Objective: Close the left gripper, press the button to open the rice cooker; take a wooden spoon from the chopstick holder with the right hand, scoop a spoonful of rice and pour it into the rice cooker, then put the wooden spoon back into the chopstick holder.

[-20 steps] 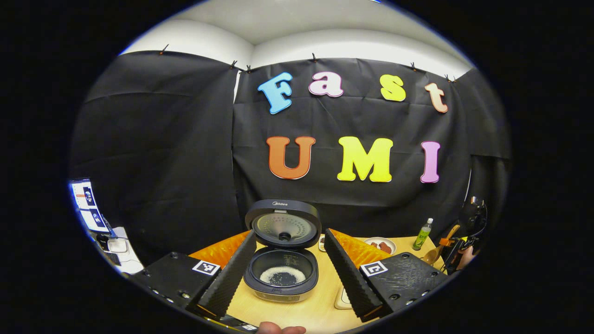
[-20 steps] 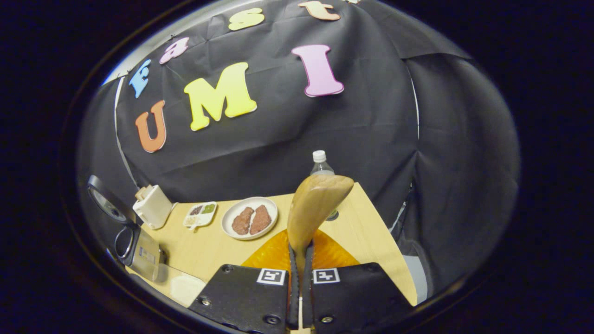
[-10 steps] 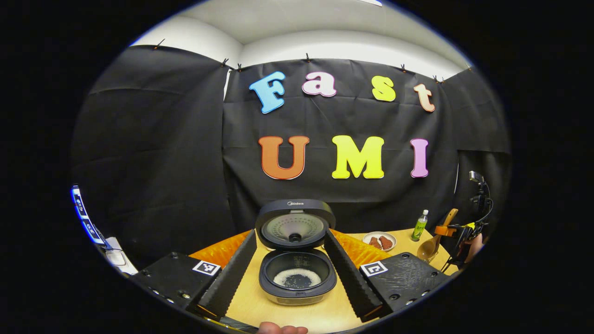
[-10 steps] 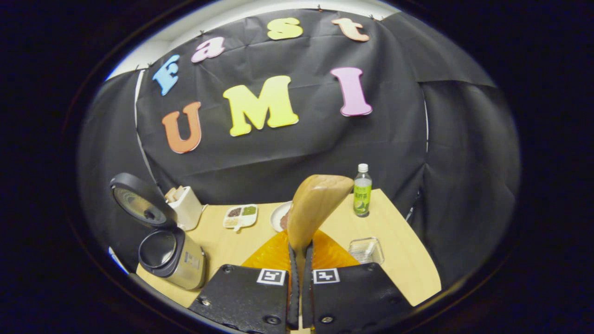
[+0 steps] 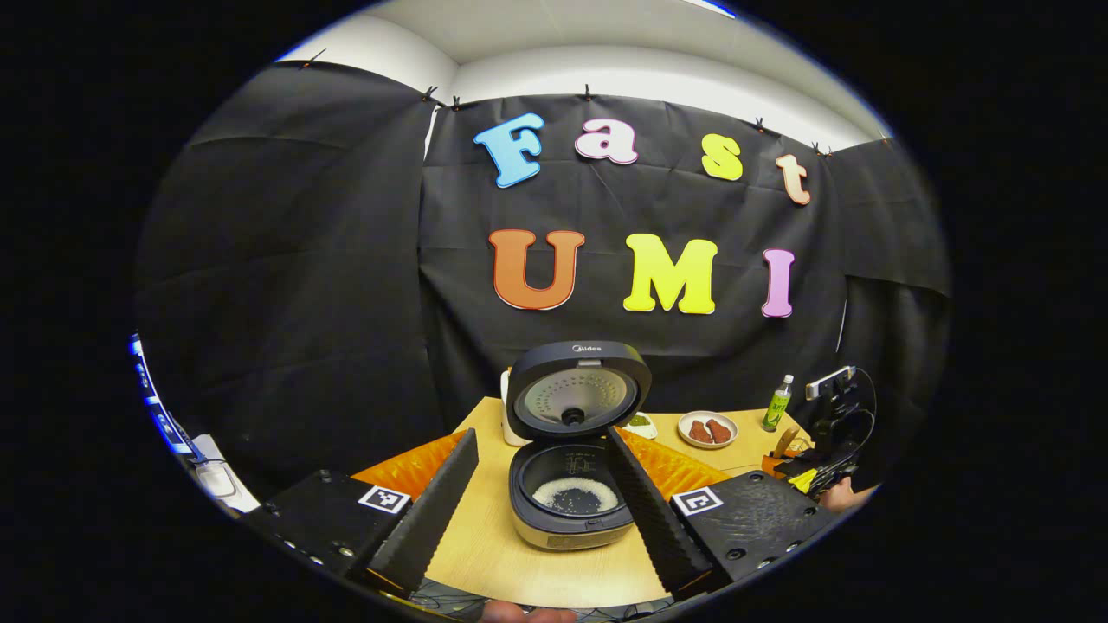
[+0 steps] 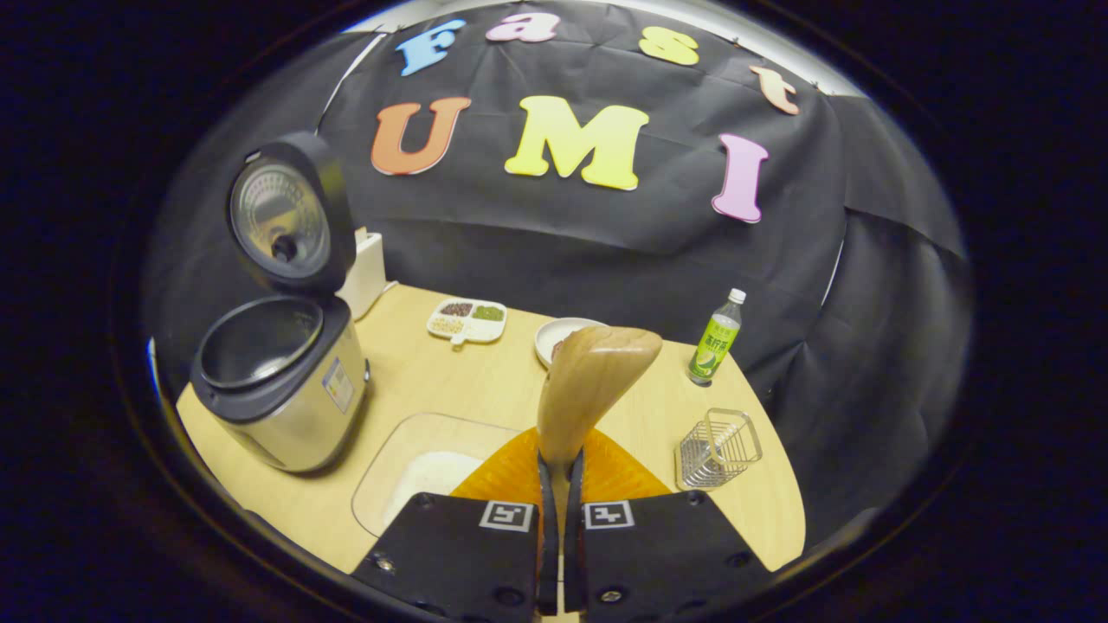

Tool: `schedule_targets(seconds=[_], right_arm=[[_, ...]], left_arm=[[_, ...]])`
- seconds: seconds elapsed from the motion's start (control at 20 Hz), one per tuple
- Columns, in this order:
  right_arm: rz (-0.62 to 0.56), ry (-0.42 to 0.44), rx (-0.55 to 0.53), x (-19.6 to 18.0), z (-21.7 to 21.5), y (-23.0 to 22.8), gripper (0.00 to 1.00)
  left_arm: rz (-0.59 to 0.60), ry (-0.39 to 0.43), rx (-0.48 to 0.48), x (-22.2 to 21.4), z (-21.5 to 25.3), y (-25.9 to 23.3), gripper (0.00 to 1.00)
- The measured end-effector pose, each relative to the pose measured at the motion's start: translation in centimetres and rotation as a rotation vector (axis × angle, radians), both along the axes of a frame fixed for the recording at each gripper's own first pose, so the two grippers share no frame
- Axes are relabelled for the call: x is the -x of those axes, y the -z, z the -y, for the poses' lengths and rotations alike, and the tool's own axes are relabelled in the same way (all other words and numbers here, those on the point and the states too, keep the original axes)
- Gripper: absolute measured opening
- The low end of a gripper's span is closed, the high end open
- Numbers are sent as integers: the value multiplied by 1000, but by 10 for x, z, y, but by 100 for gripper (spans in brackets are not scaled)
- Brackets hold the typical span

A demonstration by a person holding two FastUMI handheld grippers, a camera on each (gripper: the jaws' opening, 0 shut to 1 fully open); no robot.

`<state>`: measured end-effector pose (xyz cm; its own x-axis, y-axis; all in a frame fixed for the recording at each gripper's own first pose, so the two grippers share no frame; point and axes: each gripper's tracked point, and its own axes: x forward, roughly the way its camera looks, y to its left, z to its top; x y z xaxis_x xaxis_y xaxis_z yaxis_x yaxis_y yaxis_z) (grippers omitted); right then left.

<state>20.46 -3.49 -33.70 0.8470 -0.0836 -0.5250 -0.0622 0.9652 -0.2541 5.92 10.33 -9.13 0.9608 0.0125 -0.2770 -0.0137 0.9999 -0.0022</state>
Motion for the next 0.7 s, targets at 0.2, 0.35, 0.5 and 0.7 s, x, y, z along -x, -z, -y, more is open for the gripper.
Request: schedule_targets(seconds=[0.2, 0.35, 0.5, 0.7], right_arm=[[-21, 60, 29, 5, -2, 28, 8], [-23, 122, -32, 5, -6, 38, 8], [-49, 149, -203, 11, -35, 48, 8], [-85, 176, -424, 10, -65, 49, 8]], left_arm=[[-36, -30, -19, 13, -20, 12, 95], [-62, -45, -1, 22, -24, 19, 95], [-67, -53, -1, 28, -26, 22, 95], [-61, -70, -11, 37, -27, 22, 95]])
